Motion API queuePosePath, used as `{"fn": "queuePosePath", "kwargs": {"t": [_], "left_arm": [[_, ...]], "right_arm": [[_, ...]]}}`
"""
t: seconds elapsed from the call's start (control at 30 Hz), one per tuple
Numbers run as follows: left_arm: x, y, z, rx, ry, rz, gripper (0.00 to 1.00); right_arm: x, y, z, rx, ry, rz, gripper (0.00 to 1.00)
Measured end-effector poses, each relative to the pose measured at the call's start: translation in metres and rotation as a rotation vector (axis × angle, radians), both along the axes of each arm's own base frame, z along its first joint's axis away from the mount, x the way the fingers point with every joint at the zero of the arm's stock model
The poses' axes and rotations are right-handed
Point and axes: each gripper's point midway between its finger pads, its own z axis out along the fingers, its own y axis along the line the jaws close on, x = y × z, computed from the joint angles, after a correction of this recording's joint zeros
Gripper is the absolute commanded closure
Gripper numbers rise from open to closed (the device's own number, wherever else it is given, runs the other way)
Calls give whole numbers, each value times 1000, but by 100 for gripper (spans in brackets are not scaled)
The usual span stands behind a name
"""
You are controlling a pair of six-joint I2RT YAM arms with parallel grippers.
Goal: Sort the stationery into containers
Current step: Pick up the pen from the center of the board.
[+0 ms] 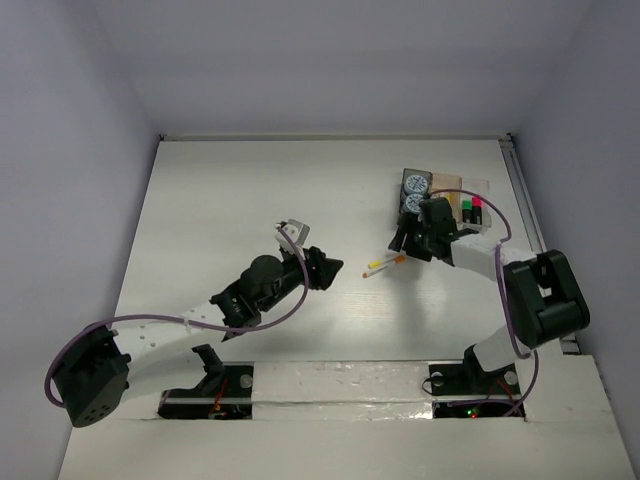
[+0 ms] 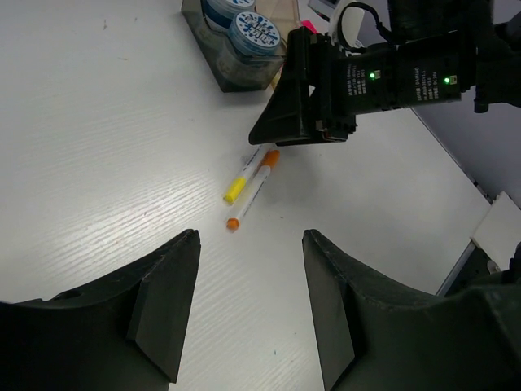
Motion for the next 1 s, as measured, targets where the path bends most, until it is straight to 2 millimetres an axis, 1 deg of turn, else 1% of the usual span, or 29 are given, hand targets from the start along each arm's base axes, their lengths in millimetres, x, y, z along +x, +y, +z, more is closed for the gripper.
{"fn": "queuePosePath", "kwargs": {"t": [0.13,0.23,0.27,0.47,0.57,0.7,0.73,0.83,0.87,0.9,0.97,1.0], "left_arm": [[-2,0,0,-2,0,-10,50],[-4,1,-3,0,3,-17,49],[-4,1,-3,0,3,-17,49],[-6,3,0,-11,-6,-17,49],[-7,5,4,-20,-14,-15,49],[-8,8,12,-37,-31,-10,49],[-8,9,14,-41,-35,-6,49],[-6,13,18,-46,-45,13,49],[-6,15,19,-46,-47,21,49],[-5,16,20,-47,-49,29,49],[-5,19,22,-51,-55,41,50],[-4,21,21,-52,-56,47,50]], "right_arm": [[6,9,-7,-12,15,8,38],[12,20,-7,-22,8,22,41],[15,24,-7,-29,4,27,44],[32,52,-9,-85,-21,63,50],[39,62,-10,-130,-30,73,55],[43,71,-12,-196,-33,87,66],[45,73,-12,-211,-34,90,66],[49,80,-13,-246,-36,99,79],[51,82,-14,-256,-37,104,89],[52,85,-14,-260,-38,108,94],[56,91,-13,-260,-42,114,100],[58,94,-12,-259,-45,117,100]]}}
